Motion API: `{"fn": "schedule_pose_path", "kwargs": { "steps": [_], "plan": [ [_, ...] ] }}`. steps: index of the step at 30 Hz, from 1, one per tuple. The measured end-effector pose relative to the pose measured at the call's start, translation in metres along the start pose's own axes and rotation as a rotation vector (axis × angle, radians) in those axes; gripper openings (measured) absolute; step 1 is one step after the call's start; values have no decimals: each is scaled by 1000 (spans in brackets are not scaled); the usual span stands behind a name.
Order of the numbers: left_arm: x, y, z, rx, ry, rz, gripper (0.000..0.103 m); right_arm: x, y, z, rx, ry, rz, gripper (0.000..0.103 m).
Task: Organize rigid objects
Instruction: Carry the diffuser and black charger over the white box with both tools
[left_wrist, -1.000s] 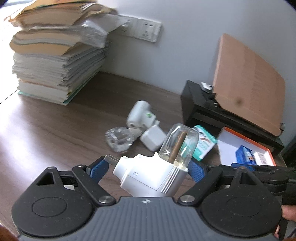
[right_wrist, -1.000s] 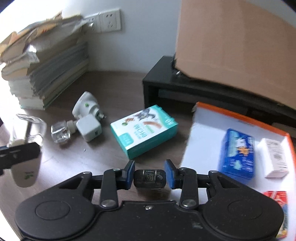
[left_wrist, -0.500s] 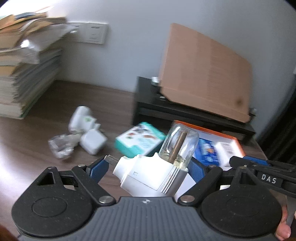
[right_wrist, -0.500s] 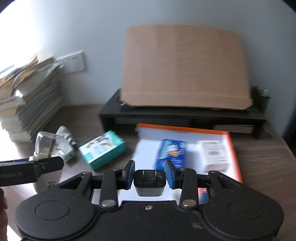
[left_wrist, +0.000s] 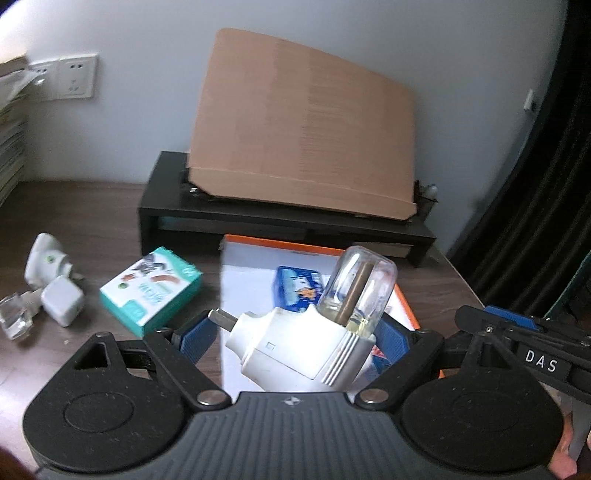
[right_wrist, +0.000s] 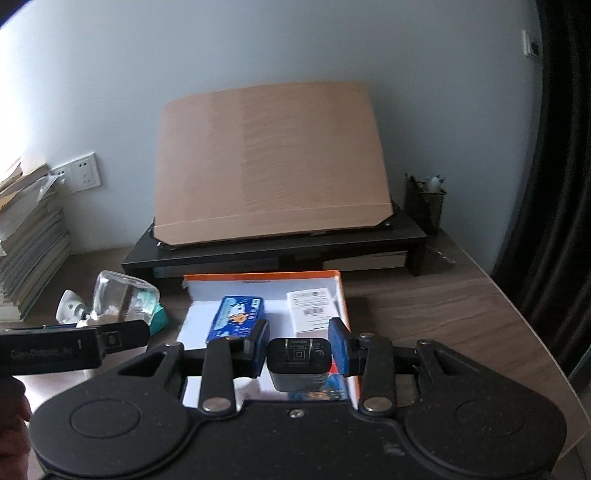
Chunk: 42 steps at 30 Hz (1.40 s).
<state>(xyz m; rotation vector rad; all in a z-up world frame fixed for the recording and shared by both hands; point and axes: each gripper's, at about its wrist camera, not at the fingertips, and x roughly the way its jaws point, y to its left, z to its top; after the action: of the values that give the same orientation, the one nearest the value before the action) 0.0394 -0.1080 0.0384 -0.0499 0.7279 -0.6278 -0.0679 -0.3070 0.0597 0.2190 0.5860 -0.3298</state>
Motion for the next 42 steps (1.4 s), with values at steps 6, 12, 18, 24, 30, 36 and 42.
{"fn": "schedule_pose_path", "kwargs": {
  "steps": [6, 12, 18, 24, 30, 36, 42],
  "plan": [
    [7, -10, -1, 12, 11, -3, 92, -3, -9, 1, 14, -4, -1, 44],
    [5, -12, -2, 6, 15, 13, 92, -1, -9, 2, 11, 0, 12, 44],
    [3, -12, -5, -5, 24, 29, 92, -2, -8, 2, 7, 5, 20, 44],
    [0, -14, -8, -7, 31, 37, 92, -4, -6, 1, 3, 8, 27, 44],
    [-2, -17, -11, 0, 38, 39, 92, -6, -7, 0, 4, 12, 30, 44],
    [-4, -19, -15, 6, 43, 41, 92, -5, -7, 0, -1, 13, 31, 44],
    [-4, -21, -18, 12, 50, 41, 92, -5, -8, 0, 0, 15, 34, 44]
  ]
}}
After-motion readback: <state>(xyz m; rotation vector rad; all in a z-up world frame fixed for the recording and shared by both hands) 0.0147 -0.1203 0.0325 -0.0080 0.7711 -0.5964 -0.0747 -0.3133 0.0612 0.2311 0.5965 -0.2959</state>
